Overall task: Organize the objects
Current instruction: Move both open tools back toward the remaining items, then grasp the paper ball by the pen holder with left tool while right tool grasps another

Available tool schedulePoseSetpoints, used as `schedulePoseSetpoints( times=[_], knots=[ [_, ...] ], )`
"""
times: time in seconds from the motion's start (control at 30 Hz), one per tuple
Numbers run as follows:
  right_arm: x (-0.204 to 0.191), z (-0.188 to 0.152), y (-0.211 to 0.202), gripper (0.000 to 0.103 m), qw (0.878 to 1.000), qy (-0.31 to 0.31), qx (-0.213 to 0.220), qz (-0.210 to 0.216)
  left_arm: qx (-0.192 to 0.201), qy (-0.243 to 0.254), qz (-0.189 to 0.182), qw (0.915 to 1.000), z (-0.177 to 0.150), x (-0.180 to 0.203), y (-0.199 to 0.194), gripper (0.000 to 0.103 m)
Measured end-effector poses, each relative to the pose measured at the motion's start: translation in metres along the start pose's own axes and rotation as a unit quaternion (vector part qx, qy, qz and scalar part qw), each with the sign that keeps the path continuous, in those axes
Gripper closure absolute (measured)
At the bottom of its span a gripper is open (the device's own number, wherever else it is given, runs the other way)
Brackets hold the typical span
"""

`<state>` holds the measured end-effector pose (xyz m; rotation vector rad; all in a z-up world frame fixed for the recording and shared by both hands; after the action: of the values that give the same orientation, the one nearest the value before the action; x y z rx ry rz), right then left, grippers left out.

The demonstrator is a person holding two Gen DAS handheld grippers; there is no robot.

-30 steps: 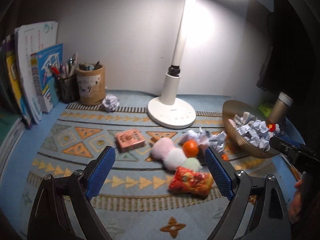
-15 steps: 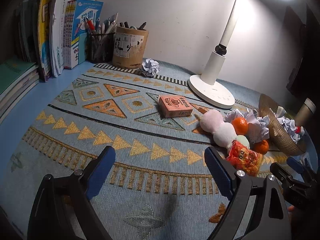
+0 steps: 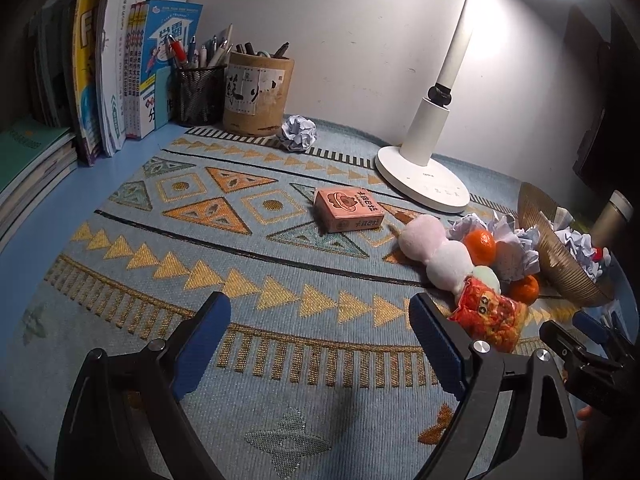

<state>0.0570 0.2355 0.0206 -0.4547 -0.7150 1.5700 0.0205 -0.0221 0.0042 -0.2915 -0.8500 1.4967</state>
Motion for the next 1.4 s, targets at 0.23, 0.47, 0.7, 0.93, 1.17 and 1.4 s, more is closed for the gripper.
schedulePoseSetpoints(
  times=[0.23,0.47,0.7,0.93,1.17,1.4],
  knots=[
    [0.002,0.002,0.001,0.014,1.0,0.001,-0.003,0.002,-0.001,0.001,0.001,1.0,0.0,0.0,0.0,0.013],
    [0.013,0.041,0.005,0.014,0.997,0.058,-0.01,0.045,-0.036,-0.002,-0.006,0.9993,0.021,0.0,0.007,0.013],
    [0.004,0.067,0.039,0.014,0.996,0.063,-0.031,0.058,-0.018,0.015,-0.017,0.9996,0.111,0.01,0.058,0.013],
    [-0.005,0.073,0.064,0.014,0.998,0.018,-0.045,0.041,-0.024,0.008,0.041,0.9988,0.159,0.003,0.156,0.013],
    [-0.004,0.074,0.065,0.016,0.997,0.046,-0.041,0.051,-0.032,0.015,0.062,0.9975,0.169,0.009,0.2,0.014],
    [-0.012,0.074,0.063,0.047,0.997,0.038,-0.041,0.052,-0.039,0.029,0.062,0.9969,0.163,0.015,0.202,0.059]
  ],
)
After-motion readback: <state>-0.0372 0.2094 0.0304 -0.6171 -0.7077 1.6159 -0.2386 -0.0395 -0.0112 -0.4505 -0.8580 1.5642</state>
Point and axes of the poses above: each gripper's, at about its wrist camera, not at the fingertips, and y roughly the way its jaws point, x to its right, z to its top, the point moved 3 cm from there along y, roughly the way its jaws point, and after that the axes turned 8 degrees about -y, right-handed, at the moved point
